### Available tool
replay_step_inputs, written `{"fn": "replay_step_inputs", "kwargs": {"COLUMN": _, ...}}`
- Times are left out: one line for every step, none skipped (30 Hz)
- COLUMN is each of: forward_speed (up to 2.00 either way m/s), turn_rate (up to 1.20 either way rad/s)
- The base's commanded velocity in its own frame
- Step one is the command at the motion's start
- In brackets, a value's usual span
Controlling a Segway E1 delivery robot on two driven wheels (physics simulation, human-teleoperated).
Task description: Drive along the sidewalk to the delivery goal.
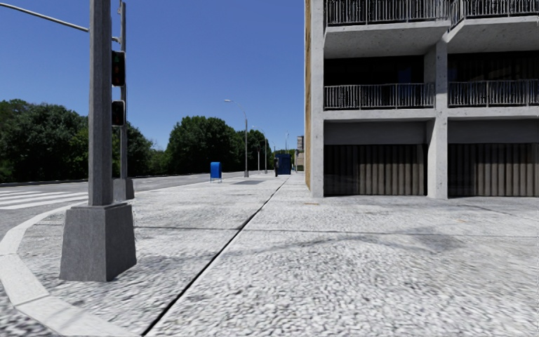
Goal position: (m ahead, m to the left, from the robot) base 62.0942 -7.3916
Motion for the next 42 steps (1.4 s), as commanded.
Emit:
{"fn": "replay_step_inputs", "kwargs": {"forward_speed": 1.73, "turn_rate": 0.0}}
{"fn": "replay_step_inputs", "kwargs": {"forward_speed": 1.73, "turn_rate": 0.0}}
{"fn": "replay_step_inputs", "kwargs": {"forward_speed": 1.66, "turn_rate": 0.0}}
{"fn": "replay_step_inputs", "kwargs": {"forward_speed": 1.65, "turn_rate": 0.0}}
{"fn": "replay_step_inputs", "kwargs": {"forward_speed": 1.64, "turn_rate": 0.0}}
{"fn": "replay_step_inputs", "kwargs": {"forward_speed": 1.64, "turn_rate": 0.0}}
{"fn": "replay_step_inputs", "kwargs": {"forward_speed": 1.64, "turn_rate": 0.0}}
{"fn": "replay_step_inputs", "kwargs": {"forward_speed": 1.63, "turn_rate": 0.0}}
{"fn": "replay_step_inputs", "kwargs": {"forward_speed": 1.63, "turn_rate": 0.0}}
{"fn": "replay_step_inputs", "kwargs": {"forward_speed": 1.63, "turn_rate": 0.0}}
{"fn": "replay_step_inputs", "kwargs": {"forward_speed": 1.63, "turn_rate": 0.0}}
{"fn": "replay_step_inputs", "kwargs": {"forward_speed": 1.63, "turn_rate": 0.0}}
{"fn": "replay_step_inputs", "kwargs": {"forward_speed": 1.63, "turn_rate": 0.0}}
{"fn": "replay_step_inputs", "kwargs": {"forward_speed": 1.63, "turn_rate": 0.0}}
{"fn": "replay_step_inputs", "kwargs": {"forward_speed": 1.63, "turn_rate": 0.0}}
{"fn": "replay_step_inputs", "kwargs": {"forward_speed": 1.63, "turn_rate": 0.0}}
{"fn": "replay_step_inputs", "kwargs": {"forward_speed": 1.63, "turn_rate": 0.0}}
{"fn": "replay_step_inputs", "kwargs": {"forward_speed": 1.63, "turn_rate": 0.0}}
{"fn": "replay_step_inputs", "kwargs": {"forward_speed": 1.63, "turn_rate": 0.0}}
{"fn": "replay_step_inputs", "kwargs": {"forward_speed": 1.63, "turn_rate": 0.0}}
{"fn": "replay_step_inputs", "kwargs": {"forward_speed": 1.63, "turn_rate": 0.0}}
{"fn": "replay_step_inputs", "kwargs": {"forward_speed": 1.63, "turn_rate": 0.0}}
{"fn": "replay_step_inputs", "kwargs": {"forward_speed": 1.63, "turn_rate": 0.0}}
{"fn": "replay_step_inputs", "kwargs": {"forward_speed": 1.63, "turn_rate": 0.0}}
{"fn": "replay_step_inputs", "kwargs": {"forward_speed": 1.63, "turn_rate": 0.0}}
{"fn": "replay_step_inputs", "kwargs": {"forward_speed": 1.63, "turn_rate": 0.0}}
{"fn": "replay_step_inputs", "kwargs": {"forward_speed": 1.63, "turn_rate": 0.0}}
{"fn": "replay_step_inputs", "kwargs": {"forward_speed": 1.63, "turn_rate": 0.0}}
{"fn": "replay_step_inputs", "kwargs": {"forward_speed": 1.63, "turn_rate": 0.0}}
{"fn": "replay_step_inputs", "kwargs": {"forward_speed": 1.63, "turn_rate": 0.0}}
{"fn": "replay_step_inputs", "kwargs": {"forward_speed": 1.63, "turn_rate": 0.0}}
{"fn": "replay_step_inputs", "kwargs": {"forward_speed": 1.63, "turn_rate": 0.0}}
{"fn": "replay_step_inputs", "kwargs": {"forward_speed": 1.63, "turn_rate": 0.0}}
{"fn": "replay_step_inputs", "kwargs": {"forward_speed": 1.63, "turn_rate": 0.0}}
{"fn": "replay_step_inputs", "kwargs": {"forward_speed": 1.76, "turn_rate": 0.0}}
{"fn": "replay_step_inputs", "kwargs": {"forward_speed": 1.93, "turn_rate": 0.0}}
{"fn": "replay_step_inputs", "kwargs": {"forward_speed": 1.93, "turn_rate": 0.0}}
{"fn": "replay_step_inputs", "kwargs": {"forward_speed": 1.98, "turn_rate": 0.0}}
{"fn": "replay_step_inputs", "kwargs": {"forward_speed": 1.99, "turn_rate": 0.0}}
{"fn": "replay_step_inputs", "kwargs": {"forward_speed": 1.99, "turn_rate": 0.0}}
{"fn": "replay_step_inputs", "kwargs": {"forward_speed": 1.99, "turn_rate": 0.0}}
{"fn": "replay_step_inputs", "kwargs": {"forward_speed": 1.99, "turn_rate": 0.0}}
